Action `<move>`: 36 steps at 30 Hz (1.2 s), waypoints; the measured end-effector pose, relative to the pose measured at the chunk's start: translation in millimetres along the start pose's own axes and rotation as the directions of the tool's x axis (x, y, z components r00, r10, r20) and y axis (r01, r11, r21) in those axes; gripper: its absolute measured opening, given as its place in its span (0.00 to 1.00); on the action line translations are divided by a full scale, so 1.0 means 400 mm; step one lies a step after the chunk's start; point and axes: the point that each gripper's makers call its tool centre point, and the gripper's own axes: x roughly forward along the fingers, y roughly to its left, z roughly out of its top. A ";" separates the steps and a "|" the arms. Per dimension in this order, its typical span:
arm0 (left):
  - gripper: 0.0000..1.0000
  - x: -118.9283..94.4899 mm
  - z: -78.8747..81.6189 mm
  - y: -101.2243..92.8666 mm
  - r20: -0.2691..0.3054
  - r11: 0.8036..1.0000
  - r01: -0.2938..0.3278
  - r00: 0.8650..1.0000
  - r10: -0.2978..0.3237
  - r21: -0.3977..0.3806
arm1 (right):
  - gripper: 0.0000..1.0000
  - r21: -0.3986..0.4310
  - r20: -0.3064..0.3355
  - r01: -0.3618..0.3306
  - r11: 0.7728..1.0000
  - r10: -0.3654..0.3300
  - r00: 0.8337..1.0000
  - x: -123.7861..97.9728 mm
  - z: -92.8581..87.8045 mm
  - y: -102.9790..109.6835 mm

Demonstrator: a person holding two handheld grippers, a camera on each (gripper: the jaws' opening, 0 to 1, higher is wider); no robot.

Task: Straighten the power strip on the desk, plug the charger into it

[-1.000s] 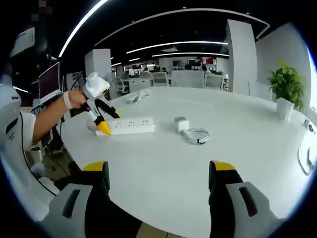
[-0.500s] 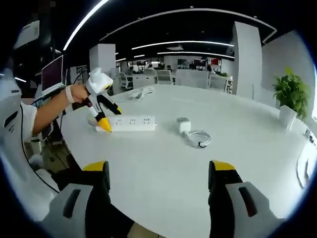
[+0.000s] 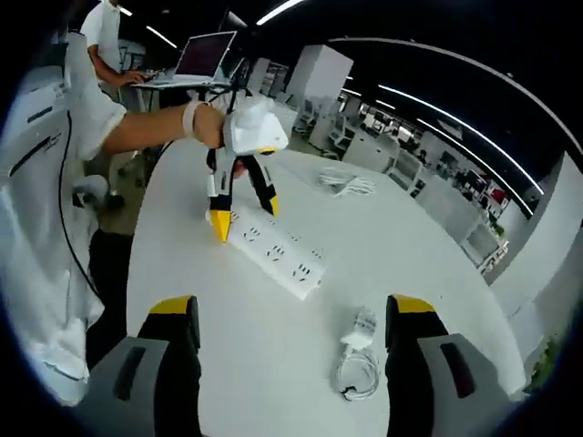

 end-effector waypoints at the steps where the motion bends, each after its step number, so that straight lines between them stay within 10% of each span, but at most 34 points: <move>1: 0.69 0.001 0.001 0.001 -0.001 1.000 0.000 1.000 0.000 0.001 | 0.82 -0.008 -0.005 -0.010 1.000 0.010 1.000 0.009 0.005 -0.007; 20: 0.69 0.003 0.001 -0.006 0.002 1.000 -0.004 1.000 0.004 0.001 | 0.83 -0.223 -0.032 -0.147 0.964 0.144 0.989 0.093 0.054 -0.033; 36: 0.69 0.006 0.004 -0.001 0.004 1.000 -0.004 1.000 0.004 -0.002 | 0.80 -0.173 -0.099 -0.356 0.918 0.344 0.934 0.251 0.022 -0.040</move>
